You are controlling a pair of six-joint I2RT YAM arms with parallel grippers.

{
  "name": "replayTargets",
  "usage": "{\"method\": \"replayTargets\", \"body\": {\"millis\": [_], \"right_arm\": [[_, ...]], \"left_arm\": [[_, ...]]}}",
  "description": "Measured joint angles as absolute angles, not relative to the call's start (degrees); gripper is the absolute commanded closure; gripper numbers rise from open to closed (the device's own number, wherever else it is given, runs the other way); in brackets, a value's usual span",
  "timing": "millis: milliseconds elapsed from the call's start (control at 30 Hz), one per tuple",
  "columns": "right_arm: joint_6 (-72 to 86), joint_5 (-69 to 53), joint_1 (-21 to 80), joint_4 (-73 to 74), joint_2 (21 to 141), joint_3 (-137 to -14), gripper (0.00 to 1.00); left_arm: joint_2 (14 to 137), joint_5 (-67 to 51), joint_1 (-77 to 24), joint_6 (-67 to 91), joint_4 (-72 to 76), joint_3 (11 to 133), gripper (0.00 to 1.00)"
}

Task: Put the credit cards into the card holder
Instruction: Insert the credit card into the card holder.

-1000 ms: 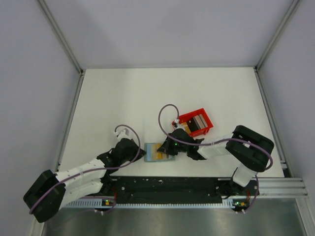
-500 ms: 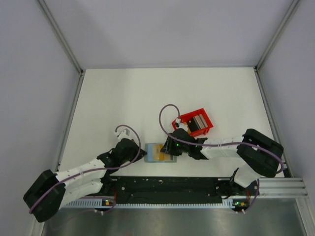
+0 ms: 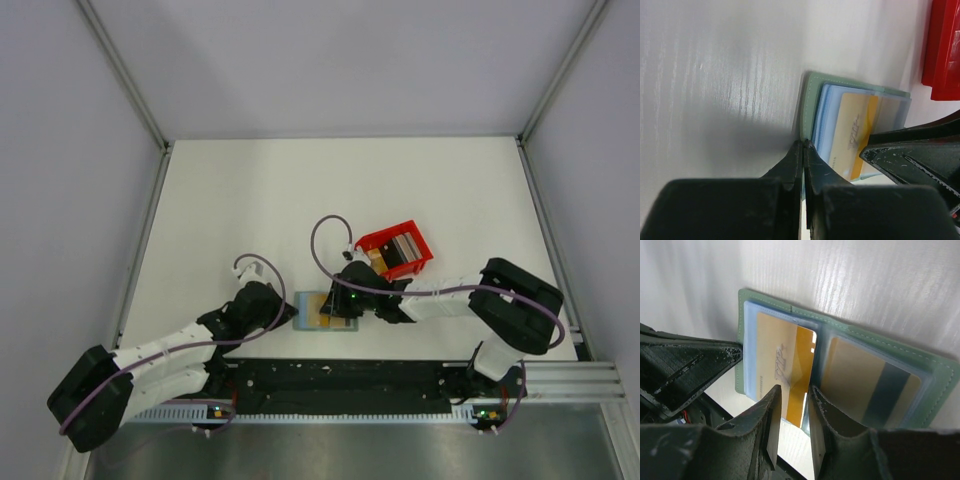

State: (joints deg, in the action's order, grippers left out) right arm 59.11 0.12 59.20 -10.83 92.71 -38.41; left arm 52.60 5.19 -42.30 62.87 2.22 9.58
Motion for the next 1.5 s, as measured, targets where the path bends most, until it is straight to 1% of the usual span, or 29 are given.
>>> {"method": "replayTargets", "body": {"millis": [600, 667, 900, 1000, 1233, 1267, 1333, 1433, 1500], "right_arm": [[55.51, -0.84, 60.66, -3.51, 94.87, -44.29, 0.74], [55.16, -1.23, 60.64, -2.87, 95.46, -45.15, 0.77], [54.85, -1.91, 60.64, -2.37, 96.2, -45.98, 0.77], [55.02, -1.85, 60.64, -2.37, 96.18, -45.98, 0.74], [55.02, -1.96, 60.75, -2.17, 95.96, -46.19, 0.7], [55.05, -2.07, 60.75, -2.11, 95.96, -46.28, 0.71], [55.05, -2.17, 60.75, -2.09, 95.96, -46.3, 0.77], [55.0, -2.52, 60.77, -2.31, 95.96, -46.3, 0.79], [54.76, -2.79, 60.93, -2.11, 95.96, -46.68, 0.83]], "left_arm": [[52.23, 5.85, -42.24, 62.83, 1.78, 9.58, 1.0], [52.18, 6.28, -42.17, 62.83, 1.78, 9.58, 1.0], [51.64, 6.98, -42.02, 62.59, 1.21, 9.58, 1.0], [51.62, 7.03, -42.02, 62.59, 1.13, 9.58, 1.0], [51.59, 7.09, -42.04, 62.59, 1.1, 9.58, 1.0], [51.59, 7.09, -42.02, 62.59, 1.1, 9.58, 1.0], [51.59, 7.09, -42.04, 62.54, 1.1, 9.58, 1.0], [51.59, 7.05, -42.02, 62.48, 1.13, 9.58, 1.0], [51.59, 6.92, -42.04, 62.46, 1.1, 9.58, 1.0]]}}
